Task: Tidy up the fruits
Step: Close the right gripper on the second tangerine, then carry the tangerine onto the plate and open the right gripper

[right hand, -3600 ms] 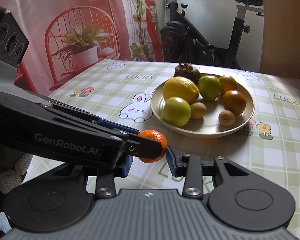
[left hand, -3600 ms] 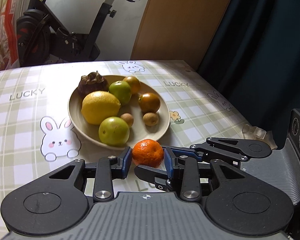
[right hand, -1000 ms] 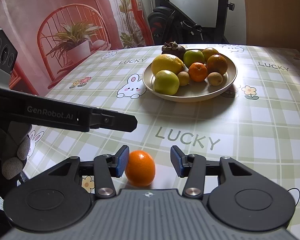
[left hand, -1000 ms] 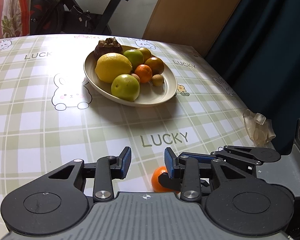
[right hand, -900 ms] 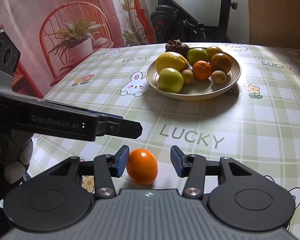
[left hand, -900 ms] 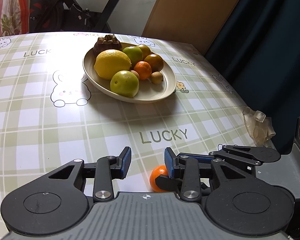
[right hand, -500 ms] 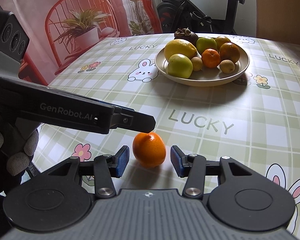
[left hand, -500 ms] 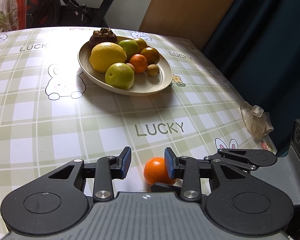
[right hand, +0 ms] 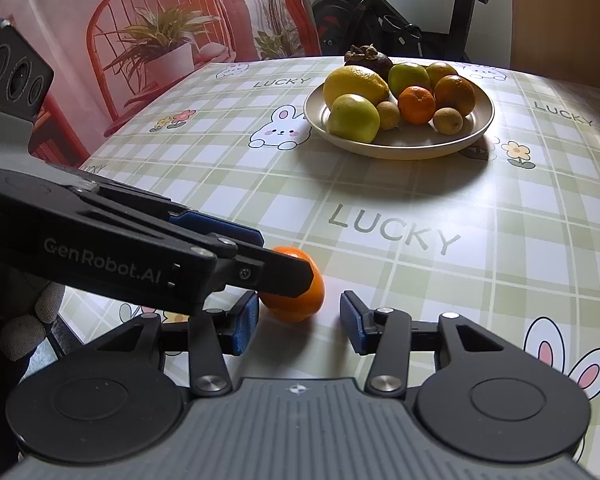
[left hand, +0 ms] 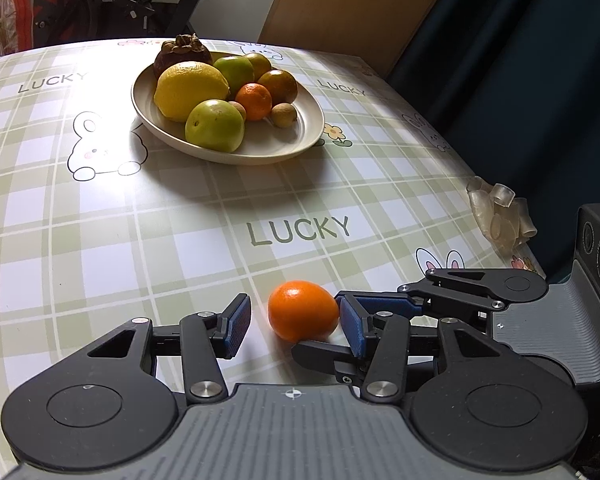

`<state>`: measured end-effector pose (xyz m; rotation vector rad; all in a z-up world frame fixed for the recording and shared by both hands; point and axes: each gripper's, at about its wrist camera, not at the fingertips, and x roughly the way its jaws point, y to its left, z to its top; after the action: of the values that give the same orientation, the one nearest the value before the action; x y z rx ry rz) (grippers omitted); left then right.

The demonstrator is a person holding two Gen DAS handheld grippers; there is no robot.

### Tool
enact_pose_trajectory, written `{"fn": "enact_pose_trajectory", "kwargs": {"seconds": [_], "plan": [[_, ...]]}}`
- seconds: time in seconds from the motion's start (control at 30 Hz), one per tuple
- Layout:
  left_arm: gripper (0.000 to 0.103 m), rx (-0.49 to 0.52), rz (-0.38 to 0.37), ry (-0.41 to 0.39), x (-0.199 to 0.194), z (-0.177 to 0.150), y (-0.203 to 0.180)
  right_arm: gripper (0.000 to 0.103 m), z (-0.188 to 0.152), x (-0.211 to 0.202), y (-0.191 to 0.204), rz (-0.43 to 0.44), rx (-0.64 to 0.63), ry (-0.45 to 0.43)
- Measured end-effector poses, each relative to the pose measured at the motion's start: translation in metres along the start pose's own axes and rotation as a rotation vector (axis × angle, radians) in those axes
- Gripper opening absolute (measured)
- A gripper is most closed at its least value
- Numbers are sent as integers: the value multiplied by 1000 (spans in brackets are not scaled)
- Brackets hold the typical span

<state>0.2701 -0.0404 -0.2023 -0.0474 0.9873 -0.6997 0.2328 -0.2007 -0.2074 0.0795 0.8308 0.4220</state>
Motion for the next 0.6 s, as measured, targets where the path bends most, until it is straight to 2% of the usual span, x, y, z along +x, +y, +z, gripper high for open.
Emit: {"fn": "enact_pose_trajectory", "kwargs": {"seconds": [0.27,0.43,0.53,0.6], "plan": [[50,-71,-12,-16,-1,0,11,48,0,-2,-5,-21,20,-14],[49,-81,-26,-21,1,2,12,48,3,1,-2,-21,10,-26],[38,-87,-52,-28,2,2,12,46,4,2,0,-20,-2,-33],[36,-75,-55,-31,2,2,9,42,5,2,1,-20,-9,-35]]}}
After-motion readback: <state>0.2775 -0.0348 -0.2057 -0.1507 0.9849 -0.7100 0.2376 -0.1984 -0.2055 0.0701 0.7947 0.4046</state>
